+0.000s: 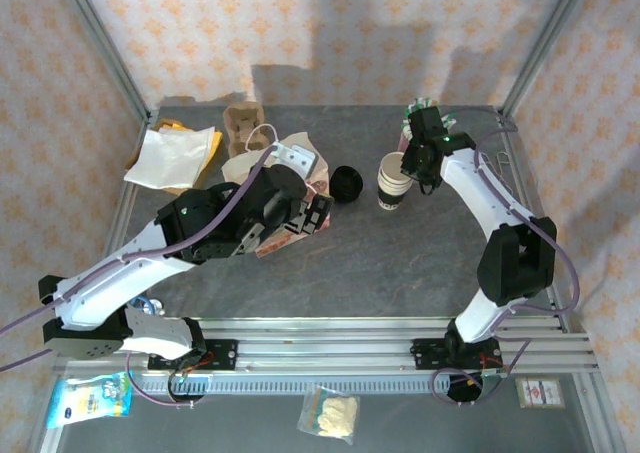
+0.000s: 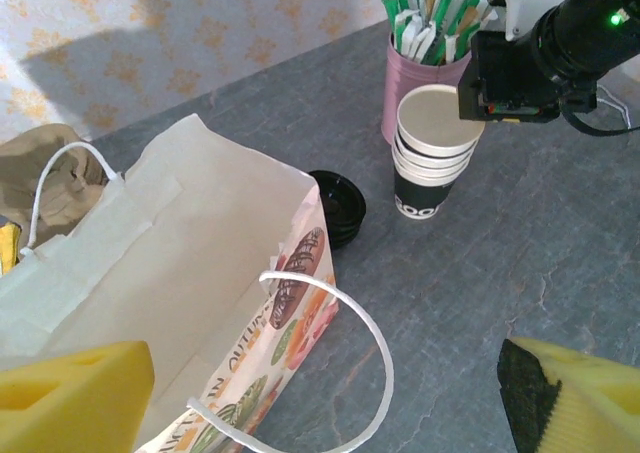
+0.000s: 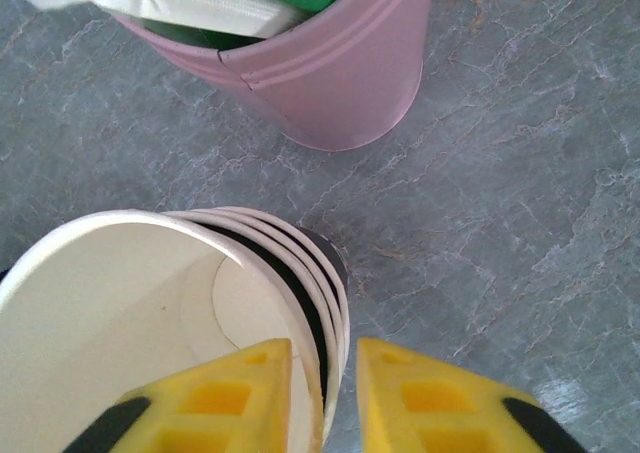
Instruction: Pack the takeout coffee
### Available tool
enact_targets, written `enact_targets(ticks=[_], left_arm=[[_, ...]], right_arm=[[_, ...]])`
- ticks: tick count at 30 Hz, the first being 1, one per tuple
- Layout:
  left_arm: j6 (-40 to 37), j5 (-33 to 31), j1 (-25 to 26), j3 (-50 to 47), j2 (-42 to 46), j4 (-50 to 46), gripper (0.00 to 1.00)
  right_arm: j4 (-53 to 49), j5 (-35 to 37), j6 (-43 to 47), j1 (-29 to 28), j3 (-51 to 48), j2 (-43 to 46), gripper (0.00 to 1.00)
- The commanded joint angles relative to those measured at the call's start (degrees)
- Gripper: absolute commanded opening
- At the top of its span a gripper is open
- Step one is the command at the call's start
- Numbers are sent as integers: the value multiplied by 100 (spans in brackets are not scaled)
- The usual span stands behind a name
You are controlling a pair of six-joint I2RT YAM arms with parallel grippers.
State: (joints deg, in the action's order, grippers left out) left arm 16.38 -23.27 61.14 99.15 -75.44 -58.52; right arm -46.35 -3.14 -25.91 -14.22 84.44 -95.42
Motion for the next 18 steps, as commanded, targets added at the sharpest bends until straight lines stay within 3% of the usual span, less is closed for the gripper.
enact_targets(ticks=[1, 8, 18], left_arm=[[-68, -282, 57, -70, 180, 131, 92], [-6, -323, 56, -149, 250, 144, 93], [31, -329, 56, -236, 306, 234, 94]], right_arm=[[33, 208, 21, -11, 90, 43, 18], [3, 257, 23, -9, 127, 136, 6], [-246, 179, 45, -10, 434, 312, 1]])
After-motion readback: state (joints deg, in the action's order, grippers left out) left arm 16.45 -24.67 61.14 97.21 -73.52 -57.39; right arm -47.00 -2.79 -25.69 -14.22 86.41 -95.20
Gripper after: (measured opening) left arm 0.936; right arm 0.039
